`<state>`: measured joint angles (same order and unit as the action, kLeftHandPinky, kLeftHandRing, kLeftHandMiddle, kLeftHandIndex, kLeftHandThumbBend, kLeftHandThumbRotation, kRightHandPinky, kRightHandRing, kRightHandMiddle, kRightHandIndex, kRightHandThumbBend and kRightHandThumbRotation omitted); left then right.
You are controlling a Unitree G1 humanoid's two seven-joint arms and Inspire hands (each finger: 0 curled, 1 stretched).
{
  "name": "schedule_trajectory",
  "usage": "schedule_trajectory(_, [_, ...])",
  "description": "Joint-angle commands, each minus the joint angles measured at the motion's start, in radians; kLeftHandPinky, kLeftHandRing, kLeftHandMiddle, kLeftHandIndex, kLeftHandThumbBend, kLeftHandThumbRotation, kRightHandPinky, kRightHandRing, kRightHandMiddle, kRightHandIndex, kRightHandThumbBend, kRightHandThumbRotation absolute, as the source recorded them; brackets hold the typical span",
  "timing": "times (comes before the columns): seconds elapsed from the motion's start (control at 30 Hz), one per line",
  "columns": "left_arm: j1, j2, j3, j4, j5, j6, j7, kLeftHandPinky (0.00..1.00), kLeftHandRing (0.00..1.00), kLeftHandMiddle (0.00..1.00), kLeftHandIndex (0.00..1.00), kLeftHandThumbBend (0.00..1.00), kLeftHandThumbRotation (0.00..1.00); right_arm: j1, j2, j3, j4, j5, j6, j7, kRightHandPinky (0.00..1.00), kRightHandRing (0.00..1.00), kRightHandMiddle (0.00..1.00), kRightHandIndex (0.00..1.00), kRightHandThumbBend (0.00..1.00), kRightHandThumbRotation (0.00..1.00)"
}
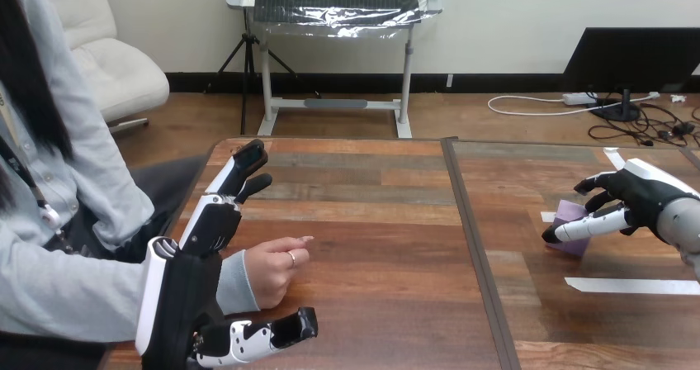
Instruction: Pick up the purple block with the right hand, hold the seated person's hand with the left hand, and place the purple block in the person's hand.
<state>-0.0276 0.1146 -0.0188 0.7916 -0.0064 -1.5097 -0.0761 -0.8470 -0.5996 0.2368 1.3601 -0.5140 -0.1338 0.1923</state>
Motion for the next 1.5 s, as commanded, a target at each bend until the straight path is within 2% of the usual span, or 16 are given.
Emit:
schedule_trajectory(0.0, [-0.016, 0.012, 0.007, -0.046, 0.002, -0.016, -0.006, 0.83, 0.9, 0.92, 0.88, 1.0, 0.54, -0.022, 0.009, 0.015, -0.002, -0.007, 0.005, 0.007, 0.72, 0.78, 0.82, 0.88, 0.83, 0.38])
schedule_trajectory(0.37, [-0.015, 0.013, 0.022, -0.044, 0.009, -0.04, -0.01, 0.85, 0.91, 0.92, 0.88, 1.0, 0.56, -0.003, 0.021, 0.024, -0.001, -0.012, 0.008, 0.0, 0.71, 0.77, 0.81, 0.88, 0.86, 0.4])
schedule_trajectory(0.53, [-0.018, 0.023, 0.003, -0.041, -0.01, -0.046, -0.012, 0.84, 0.9, 0.92, 0.87, 1.0, 0.57, 0.003, 0.026, 0.028, -0.001, -0.011, 0.008, 0.0, 0.72, 0.78, 0.82, 0.88, 0.87, 0.4])
schedule_trajectory(0.63, [-0.018, 0.03, -0.014, -0.044, -0.025, -0.042, -0.013, 0.84, 0.91, 0.92, 0.87, 1.0, 0.56, 0.006, 0.03, 0.033, -0.002, -0.012, 0.009, -0.008, 0.76, 0.81, 0.83, 0.87, 0.87, 0.39])
schedule_trajectory(0.73, [-0.013, 0.03, -0.014, -0.054, -0.027, -0.032, -0.014, 0.84, 0.9, 0.92, 0.87, 1.0, 0.55, 0.007, 0.031, 0.038, -0.002, -0.013, 0.004, -0.007, 0.79, 0.82, 0.84, 0.87, 0.85, 0.38])
schedule_trajectory(0.83, [-0.01, 0.025, 0.007, -0.057, -0.008, -0.032, -0.016, 0.84, 0.9, 0.92, 0.87, 1.0, 0.55, 0.01, 0.034, 0.035, -0.002, -0.006, 0.0, -0.006, 0.78, 0.82, 0.84, 0.87, 0.84, 0.37])
schedule_trajectory(0.93, [-0.01, 0.031, -0.018, -0.056, -0.031, -0.032, -0.015, 0.84, 0.9, 0.92, 0.87, 1.0, 0.54, 0.012, 0.036, 0.037, -0.002, -0.006, 0.001, -0.008, 0.78, 0.82, 0.84, 0.87, 0.83, 0.36])
schedule_trajectory(1.13, [-0.005, 0.038, -0.031, -0.065, -0.043, -0.022, -0.02, 0.84, 0.91, 0.92, 0.87, 1.0, 0.53, 0.013, 0.041, 0.043, -0.001, -0.01, 0.011, -0.011, 0.78, 0.83, 0.85, 0.86, 0.82, 0.36])
schedule_trajectory(1.47, [-0.011, 0.035, -0.023, -0.06, -0.037, -0.033, -0.022, 0.85, 0.91, 0.93, 0.87, 1.0, 0.52, 0.015, 0.043, 0.039, -0.006, 0.001, 0.0, -0.012, 0.76, 0.81, 0.84, 0.85, 0.84, 0.36])
